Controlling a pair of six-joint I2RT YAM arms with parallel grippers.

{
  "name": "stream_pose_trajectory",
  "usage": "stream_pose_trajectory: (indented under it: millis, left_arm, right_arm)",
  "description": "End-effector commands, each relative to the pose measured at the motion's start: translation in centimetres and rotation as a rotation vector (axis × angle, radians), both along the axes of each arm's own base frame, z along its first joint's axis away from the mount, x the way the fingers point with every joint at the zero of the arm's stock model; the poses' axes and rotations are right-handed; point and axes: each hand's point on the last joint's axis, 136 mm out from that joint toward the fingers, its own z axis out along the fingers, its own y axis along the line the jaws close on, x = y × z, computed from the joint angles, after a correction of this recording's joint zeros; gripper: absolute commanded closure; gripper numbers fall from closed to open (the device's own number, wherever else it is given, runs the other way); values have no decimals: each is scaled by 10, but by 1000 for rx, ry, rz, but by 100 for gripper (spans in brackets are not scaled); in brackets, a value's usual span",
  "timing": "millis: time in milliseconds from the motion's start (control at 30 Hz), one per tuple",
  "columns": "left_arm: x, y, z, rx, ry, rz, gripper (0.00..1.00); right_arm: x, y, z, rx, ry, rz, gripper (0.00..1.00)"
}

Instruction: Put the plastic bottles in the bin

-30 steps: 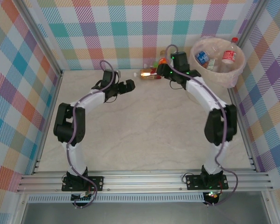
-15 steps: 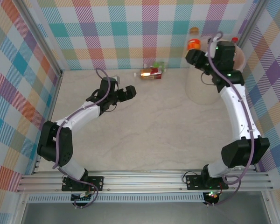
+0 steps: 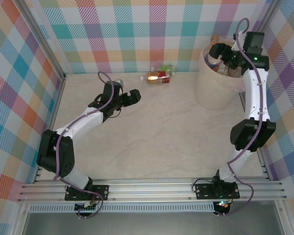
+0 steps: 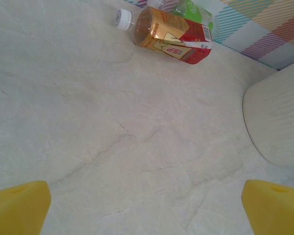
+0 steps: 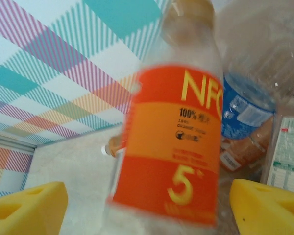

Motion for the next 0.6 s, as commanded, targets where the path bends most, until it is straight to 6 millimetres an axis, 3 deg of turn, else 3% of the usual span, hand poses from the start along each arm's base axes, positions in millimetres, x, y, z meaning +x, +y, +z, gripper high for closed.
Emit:
stream_pose_trajectory:
  millis: [0, 400, 567]
  left_arm:
    - [-7, 5, 6, 16, -8, 18, 0]
    - [-1, -1, -3, 17, 12, 1, 0]
    - [5, -6, -7, 22, 12, -19, 0]
  right_arm:
    - [-12, -2, 15, -45, -21, -9, 8]
    - [-8, 8, 6, -1, -6, 30, 2]
    - [-20, 15, 21, 21, -45, 48, 0]
